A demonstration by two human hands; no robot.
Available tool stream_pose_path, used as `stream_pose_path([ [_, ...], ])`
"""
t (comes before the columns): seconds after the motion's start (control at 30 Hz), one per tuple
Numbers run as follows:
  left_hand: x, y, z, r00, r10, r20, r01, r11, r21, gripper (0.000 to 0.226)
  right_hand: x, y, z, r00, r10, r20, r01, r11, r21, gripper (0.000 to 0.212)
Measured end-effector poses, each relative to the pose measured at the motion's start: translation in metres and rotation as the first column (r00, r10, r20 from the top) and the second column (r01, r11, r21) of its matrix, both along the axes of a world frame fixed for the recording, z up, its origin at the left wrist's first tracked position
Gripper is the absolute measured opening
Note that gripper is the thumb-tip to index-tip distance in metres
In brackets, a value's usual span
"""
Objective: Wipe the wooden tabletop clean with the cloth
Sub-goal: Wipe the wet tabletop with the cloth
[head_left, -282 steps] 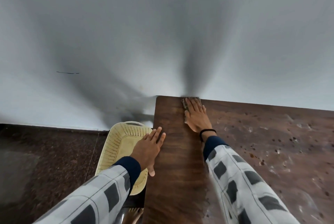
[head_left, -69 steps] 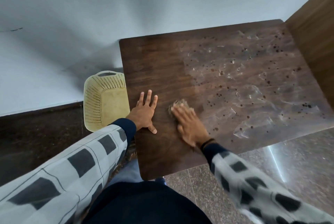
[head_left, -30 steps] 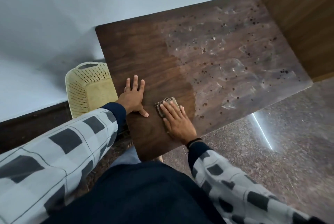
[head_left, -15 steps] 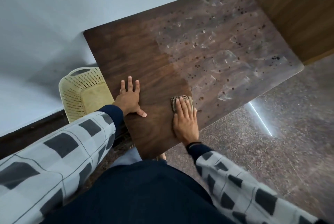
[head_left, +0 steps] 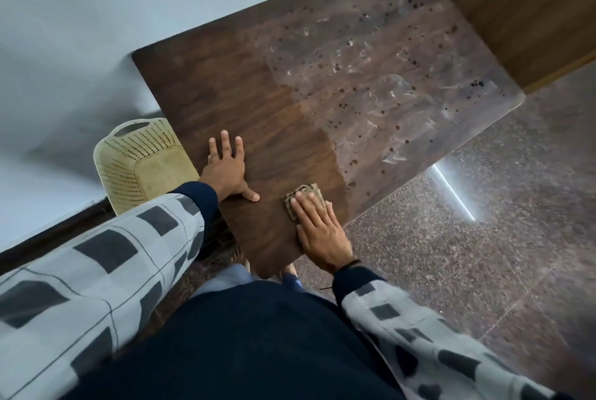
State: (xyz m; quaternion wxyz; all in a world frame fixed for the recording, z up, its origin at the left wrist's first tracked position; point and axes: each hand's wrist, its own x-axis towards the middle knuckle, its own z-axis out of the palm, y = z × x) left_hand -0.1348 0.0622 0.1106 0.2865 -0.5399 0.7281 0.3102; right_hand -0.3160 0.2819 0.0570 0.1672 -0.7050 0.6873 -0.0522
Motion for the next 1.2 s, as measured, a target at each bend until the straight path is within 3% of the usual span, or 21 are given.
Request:
stream_pose_path([
  [0.07,0.0,0.0,0.0,1.0,-0.014,0.002,0.014,1.0,-0.015,0.156,-0.037,-0.006,0.005,0.958,0.277,-0.074,-0.275,0.961,0.044,0.059],
  [0.1,0.001,0.0,0.0,1.0,-0.018,0.0,0.018,1.0,-0.021,0.156,-0.051,-0.013,0.006,0.954,0.286,-0.093,-0.28,0.957,0.077,0.058],
  [0.13,0.001,-0.001,-0.001,1.0,-0.024,-0.004,0.024,0.999,-0.025,0.156,-0.059,-0.021,0.008,0.98,0.176,-0.091,-0.168,0.981,0.093,0.058],
  [0.2,0.001,0.0,-0.001,0.999,-0.039,-0.011,0.038,0.999,-0.024,0.157,-0.05,-0.028,0.013,0.97,-0.242,-0.022,0.243,0.966,0.088,0.06],
  [0.23,0.002,0.0,-0.001,0.999,-0.038,-0.013,0.037,0.999,-0.022,0.157,-0.036,-0.03,0.015,0.926,-0.378,0.006,0.376,0.923,0.079,0.06],
  [0.27,0.002,0.0,-0.002,0.999,-0.031,-0.015,0.031,0.999,-0.015,0.157,-0.023,-0.029,0.016,0.912,-0.41,0.016,0.408,0.91,0.068,0.061],
  [0.3,0.002,0.0,-0.001,1.0,-0.022,-0.017,0.022,1.0,-0.008,0.157,-0.015,-0.023,0.015,0.935,-0.354,0.021,0.352,0.934,0.064,0.061],
  [0.37,0.001,0.0,-0.001,1.0,-0.019,-0.012,0.019,1.0,-0.003,0.157,-0.027,-0.007,0.014,0.998,-0.055,0.001,0.055,0.996,0.064,0.059],
  [0.43,0.001,0.001,-0.001,1.0,-0.028,-0.006,0.028,1.0,-0.011,0.157,-0.063,-0.007,0.018,0.973,0.214,-0.088,-0.207,0.975,0.079,0.058],
  [0.47,0.001,0.001,-0.001,1.0,-0.022,-0.012,0.022,1.0,-0.014,0.156,-0.078,-0.013,0.017,0.959,0.255,-0.12,-0.244,0.965,0.1,0.058],
  [0.5,0.002,0.001,0.0,1.0,-0.014,-0.02,0.014,1.0,-0.015,0.156,-0.086,-0.02,0.018,0.971,0.203,-0.128,-0.188,0.975,0.117,0.058],
  [0.6,0.001,0.002,0.001,1.0,-0.013,-0.024,0.013,1.0,-0.006,0.156,-0.057,-0.026,0.019,0.979,-0.202,-0.032,0.204,0.975,0.084,0.059],
  [0.63,0.001,0.002,0.0,1.0,-0.013,-0.016,0.013,1.0,-0.003,0.156,-0.043,-0.021,0.017,0.975,-0.224,-0.011,0.224,0.973,0.06,0.059],
  [0.7,-0.001,0.0,0.0,1.0,-0.014,0.007,0.014,1.0,0.0,0.156,-0.043,-0.005,0.01,1.0,0.006,-0.02,-0.006,1.0,0.016,0.057],
  [0.77,-0.004,-0.001,-0.001,0.999,-0.03,0.035,0.03,1.0,0.001,0.157,-0.082,-0.007,0.01,0.939,0.333,-0.087,-0.334,0.943,0.002,0.055],
  [0.83,-0.008,-0.001,-0.002,0.998,-0.024,0.058,0.024,1.0,0.009,0.158,-0.12,-0.023,0.012,0.892,0.427,-0.145,-0.42,0.904,0.077,0.056],
  [0.93,-0.008,-0.004,-0.003,0.996,-0.023,0.082,0.021,1.0,0.02,0.159,-0.129,-0.036,0.014,0.997,0.038,-0.067,-0.031,0.994,0.108,0.059],
  [1.0,-0.007,-0.003,-0.003,0.995,-0.028,0.092,0.026,0.999,0.023,0.158,-0.101,-0.024,0.009,0.993,-0.108,-0.043,0.111,0.989,0.093,0.062],
  [1.1,-0.009,-0.002,0.001,0.995,-0.018,0.097,0.016,0.999,0.029,0.157,-0.072,0.002,-0.005,0.985,0.171,-0.016,-0.171,0.985,0.017,0.061],
  [1.2,-0.011,0.0,0.003,0.996,-0.015,0.087,0.012,0.999,0.033,0.156,-0.106,-0.014,-0.009,0.855,0.51,-0.097,-0.512,0.859,0.001,0.06],
])
